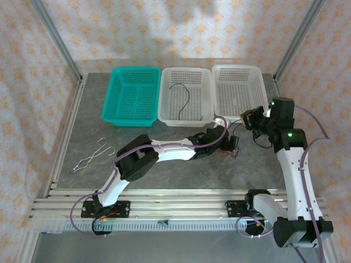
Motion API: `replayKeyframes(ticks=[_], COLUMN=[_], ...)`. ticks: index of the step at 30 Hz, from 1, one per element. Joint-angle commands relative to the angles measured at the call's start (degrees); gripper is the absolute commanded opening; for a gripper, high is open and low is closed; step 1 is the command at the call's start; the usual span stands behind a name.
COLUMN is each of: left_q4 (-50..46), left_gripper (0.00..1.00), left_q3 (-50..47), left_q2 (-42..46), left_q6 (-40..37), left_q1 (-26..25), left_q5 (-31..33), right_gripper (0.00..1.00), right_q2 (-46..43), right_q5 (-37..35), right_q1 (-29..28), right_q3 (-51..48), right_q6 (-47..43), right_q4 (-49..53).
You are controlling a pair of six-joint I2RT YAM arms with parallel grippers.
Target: Untangle the cables
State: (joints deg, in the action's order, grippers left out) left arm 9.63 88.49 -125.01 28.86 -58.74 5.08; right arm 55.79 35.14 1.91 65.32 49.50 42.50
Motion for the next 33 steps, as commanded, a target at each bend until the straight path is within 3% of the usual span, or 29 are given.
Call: replayKeyframes(ticks=[1, 12, 21, 24, 33], left_q4=[-0.91, -0.03, 0.64, -0.73, -2.02], left_gripper=[0.92, 0.92, 0.94, 0.99, 0.99], left_q3=[-1.81, -5.32, -7.60, -7.40, -14.62], left_q2=[0.18, -0.14, 1.57, 4.69, 24.86], left_q6=[0.11, 1.11, 1.81, 1.16, -4.08], left_q1=[0.15, 0.36, 0.30, 0.24, 0.30], left_q5=[1.56, 1.25, 0.45, -0.91, -2.45], right_gripper=[0.00, 0.00, 0.00, 0.00, 0.00], right_q2=[-0.48, 0.74, 3.71, 5.11, 10.31], right_q5=[-0.48, -2.32, -4.42, -4.57, -5.25], right_q1=[-0.15, -0.15, -0.15, -0.15, -0.15], right_q3=[5.12, 15.15, 22.97, 23.83, 28.72], right_q6=[0.36, -0.65, -9.03, -13.88, -23.96], right_q4=[-0.10, 1.42, 3.31, 3.68, 6.32])
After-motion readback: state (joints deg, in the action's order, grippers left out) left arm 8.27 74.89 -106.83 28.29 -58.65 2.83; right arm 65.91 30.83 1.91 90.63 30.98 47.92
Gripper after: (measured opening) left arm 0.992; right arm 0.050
